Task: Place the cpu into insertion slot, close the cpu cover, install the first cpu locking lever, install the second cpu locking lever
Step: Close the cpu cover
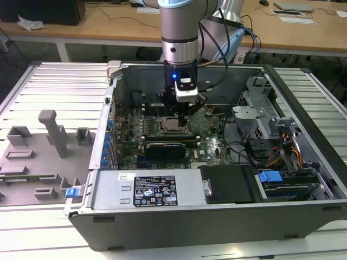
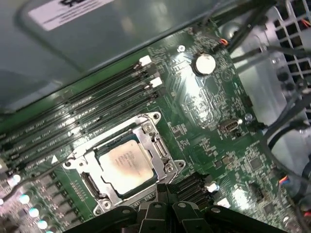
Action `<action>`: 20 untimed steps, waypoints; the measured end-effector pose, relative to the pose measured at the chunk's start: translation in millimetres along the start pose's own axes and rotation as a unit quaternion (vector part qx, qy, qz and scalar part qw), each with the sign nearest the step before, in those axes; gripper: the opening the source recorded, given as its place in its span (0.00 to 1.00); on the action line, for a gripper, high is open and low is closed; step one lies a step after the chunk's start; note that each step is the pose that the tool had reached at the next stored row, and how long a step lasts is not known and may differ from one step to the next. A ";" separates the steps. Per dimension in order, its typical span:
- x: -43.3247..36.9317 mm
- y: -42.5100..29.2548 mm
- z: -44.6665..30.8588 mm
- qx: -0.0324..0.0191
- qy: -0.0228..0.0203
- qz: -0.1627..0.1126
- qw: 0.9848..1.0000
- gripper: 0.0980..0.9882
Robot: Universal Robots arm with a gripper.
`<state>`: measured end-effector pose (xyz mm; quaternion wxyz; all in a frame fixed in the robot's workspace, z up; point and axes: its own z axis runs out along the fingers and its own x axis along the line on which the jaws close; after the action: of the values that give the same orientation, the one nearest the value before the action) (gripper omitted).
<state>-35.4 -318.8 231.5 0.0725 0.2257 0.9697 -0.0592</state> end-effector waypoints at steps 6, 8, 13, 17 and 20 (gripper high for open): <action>0.0 0.0 0.0 -0.002 -0.008 -0.055 0.998 0.01; 0.0 0.0 0.0 -0.004 -0.012 -0.085 0.996 0.01; 0.0 0.0 0.0 -0.009 -0.017 -0.129 0.991 0.01; -0.1 0.0 0.1 -0.015 -0.001 -0.131 0.991 0.01; -0.3 0.0 0.2 -0.032 0.024 -0.134 0.990 0.01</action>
<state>-35.1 -318.9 231.4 0.0479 0.0924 0.9941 -0.0316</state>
